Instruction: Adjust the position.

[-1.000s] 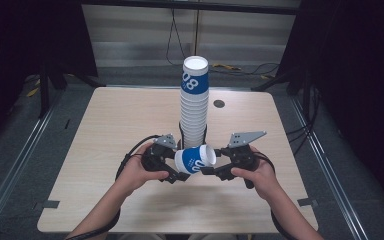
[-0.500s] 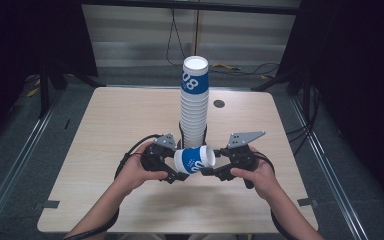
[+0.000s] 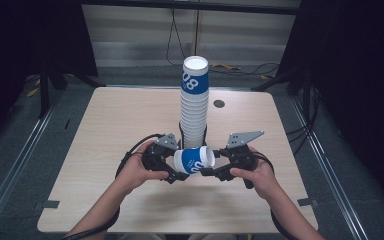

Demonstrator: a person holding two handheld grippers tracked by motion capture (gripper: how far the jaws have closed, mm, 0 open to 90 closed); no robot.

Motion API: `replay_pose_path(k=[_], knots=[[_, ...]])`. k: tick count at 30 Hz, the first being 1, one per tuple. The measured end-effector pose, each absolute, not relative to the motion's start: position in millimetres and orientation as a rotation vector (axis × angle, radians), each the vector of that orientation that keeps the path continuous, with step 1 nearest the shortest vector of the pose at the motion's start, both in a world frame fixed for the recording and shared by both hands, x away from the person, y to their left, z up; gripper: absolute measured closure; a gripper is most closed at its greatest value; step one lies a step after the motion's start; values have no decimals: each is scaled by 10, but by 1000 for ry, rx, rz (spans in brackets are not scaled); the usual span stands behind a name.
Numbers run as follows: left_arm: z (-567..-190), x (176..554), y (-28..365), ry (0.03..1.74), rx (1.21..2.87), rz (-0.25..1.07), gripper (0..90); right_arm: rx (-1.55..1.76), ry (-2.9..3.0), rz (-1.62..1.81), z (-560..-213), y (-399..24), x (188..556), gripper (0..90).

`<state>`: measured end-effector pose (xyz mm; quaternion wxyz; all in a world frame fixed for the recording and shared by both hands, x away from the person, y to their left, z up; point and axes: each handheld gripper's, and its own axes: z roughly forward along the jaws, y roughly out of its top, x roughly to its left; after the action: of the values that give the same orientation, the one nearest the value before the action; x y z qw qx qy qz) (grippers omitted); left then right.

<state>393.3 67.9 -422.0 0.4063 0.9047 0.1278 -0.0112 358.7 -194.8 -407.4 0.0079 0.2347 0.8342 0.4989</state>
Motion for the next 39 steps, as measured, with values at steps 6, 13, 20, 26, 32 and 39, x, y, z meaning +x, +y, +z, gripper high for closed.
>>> replay_pose_path(k=[6, 13, 20, 26, 32, 39], knots=[[-4199, 3930, 670, 317, 2289, -18, 107, 720, 2620, 1547, -4048, -1932, 3596, 306], [-4203, 3935, 669, 307, 2298, -13, 81, 716, 2631, 1541, -4046, -1920, 3599, 306], [-4194, 3926, 664, 279, 2303, -4, 111, 724, 2643, 1526, -4052, -1900, 3608, 306], [-4174, 3920, 678, 252, 2281, 4, 165, 733, 2633, 1544, -4058, -1908, 3621, 305], [-4150, 3921, 704, 225, 2256, 23, 205, 747, 2618, 1568, -4055, -1940, 3621, 305], [-4113, 3906, 720, 250, 2287, -1, 231, 740, 2626, 1577, -4067, -1929, 3616, 304]])
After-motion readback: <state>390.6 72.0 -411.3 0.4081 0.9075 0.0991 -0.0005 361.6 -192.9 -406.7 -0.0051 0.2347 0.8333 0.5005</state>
